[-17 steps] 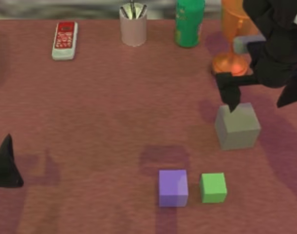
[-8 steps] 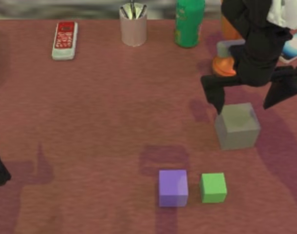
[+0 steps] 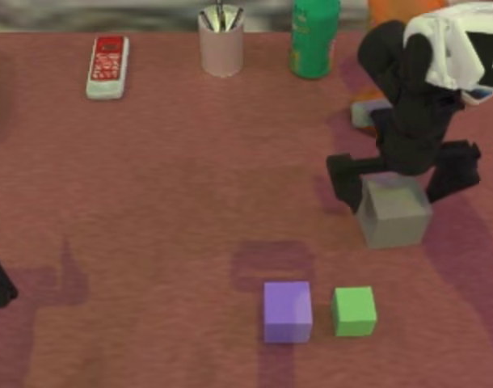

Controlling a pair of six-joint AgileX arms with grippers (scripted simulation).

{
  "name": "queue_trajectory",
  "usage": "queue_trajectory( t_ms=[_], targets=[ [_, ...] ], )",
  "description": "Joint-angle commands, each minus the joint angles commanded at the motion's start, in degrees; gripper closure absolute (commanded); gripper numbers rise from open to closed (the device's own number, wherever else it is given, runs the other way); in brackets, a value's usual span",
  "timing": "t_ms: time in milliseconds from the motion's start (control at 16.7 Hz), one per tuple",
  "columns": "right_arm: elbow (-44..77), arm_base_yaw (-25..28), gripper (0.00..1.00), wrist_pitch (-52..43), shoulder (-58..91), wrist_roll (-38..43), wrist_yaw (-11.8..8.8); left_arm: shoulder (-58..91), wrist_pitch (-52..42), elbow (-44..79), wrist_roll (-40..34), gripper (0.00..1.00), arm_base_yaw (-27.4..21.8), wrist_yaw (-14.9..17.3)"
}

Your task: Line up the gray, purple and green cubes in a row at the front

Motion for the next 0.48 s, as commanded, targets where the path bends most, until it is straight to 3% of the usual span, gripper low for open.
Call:
queue_trajectory(
  t_ms=[180, 480],
  targets=[
    [-3.74, 0.11, 0.0, 5.41, 1.88, 0.12, 0.02, 0.0, 0.0, 0.0, 0.0, 0.0, 0.0, 0.0],
    [-4.31, 0.13, 0.0, 6.12, 2.2, 0.14, 0.02, 0.0, 0.0, 0.0, 0.0, 0.0, 0.0, 0.0]
  ],
)
